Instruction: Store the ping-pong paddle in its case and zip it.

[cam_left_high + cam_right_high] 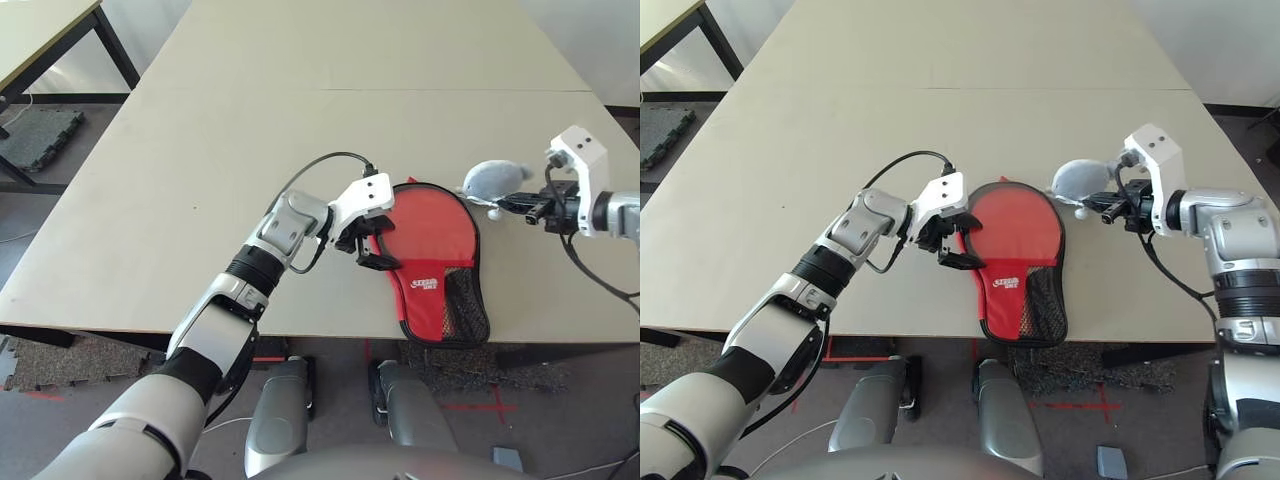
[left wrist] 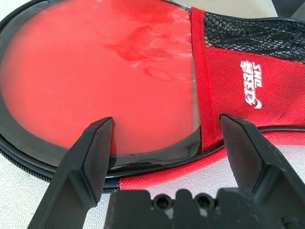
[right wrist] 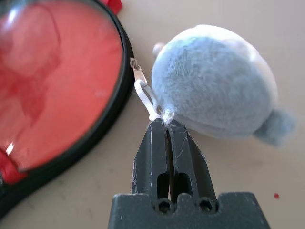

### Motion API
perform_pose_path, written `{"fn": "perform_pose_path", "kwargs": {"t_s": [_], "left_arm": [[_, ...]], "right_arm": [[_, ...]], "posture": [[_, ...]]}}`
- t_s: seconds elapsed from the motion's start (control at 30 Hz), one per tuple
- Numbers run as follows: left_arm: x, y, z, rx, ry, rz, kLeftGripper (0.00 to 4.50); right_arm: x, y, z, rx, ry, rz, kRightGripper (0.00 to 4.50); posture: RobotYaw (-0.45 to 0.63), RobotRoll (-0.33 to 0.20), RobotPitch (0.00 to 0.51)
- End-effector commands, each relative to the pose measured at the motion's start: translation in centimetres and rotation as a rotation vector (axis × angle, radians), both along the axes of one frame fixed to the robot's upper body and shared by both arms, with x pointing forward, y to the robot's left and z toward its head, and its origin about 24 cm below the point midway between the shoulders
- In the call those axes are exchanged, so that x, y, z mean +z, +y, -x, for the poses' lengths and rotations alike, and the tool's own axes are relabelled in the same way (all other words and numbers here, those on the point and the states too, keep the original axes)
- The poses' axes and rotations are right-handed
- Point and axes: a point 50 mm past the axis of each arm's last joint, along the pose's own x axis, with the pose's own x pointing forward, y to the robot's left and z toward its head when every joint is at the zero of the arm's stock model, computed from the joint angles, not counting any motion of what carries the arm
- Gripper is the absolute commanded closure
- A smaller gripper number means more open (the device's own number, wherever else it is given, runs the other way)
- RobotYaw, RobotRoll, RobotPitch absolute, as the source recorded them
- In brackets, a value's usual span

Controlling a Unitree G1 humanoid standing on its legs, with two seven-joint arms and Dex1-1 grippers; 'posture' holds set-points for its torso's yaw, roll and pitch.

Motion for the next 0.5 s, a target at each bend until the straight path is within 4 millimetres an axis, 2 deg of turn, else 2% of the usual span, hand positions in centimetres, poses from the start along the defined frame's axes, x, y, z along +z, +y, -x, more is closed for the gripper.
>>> {"fn": "perform_pose_path", "kwargs": {"t_s": [0.03,0.5], "left_arm": [[-2.2,0.0,0.8,-0.012,0.073,-0.068,0.0],[-2.4,0.0,0.8,-0.009,0.062,-0.073,0.0]], "right_arm": [[0.0,-0.1,0.8,0.052,0.056,0.051,4.47],[0.4,-0.2,3.4,0.175,0.204,0.102,4.47]], "posture": [[0.0,0.0,0.184],[0.0,0.0,0.189]]}}
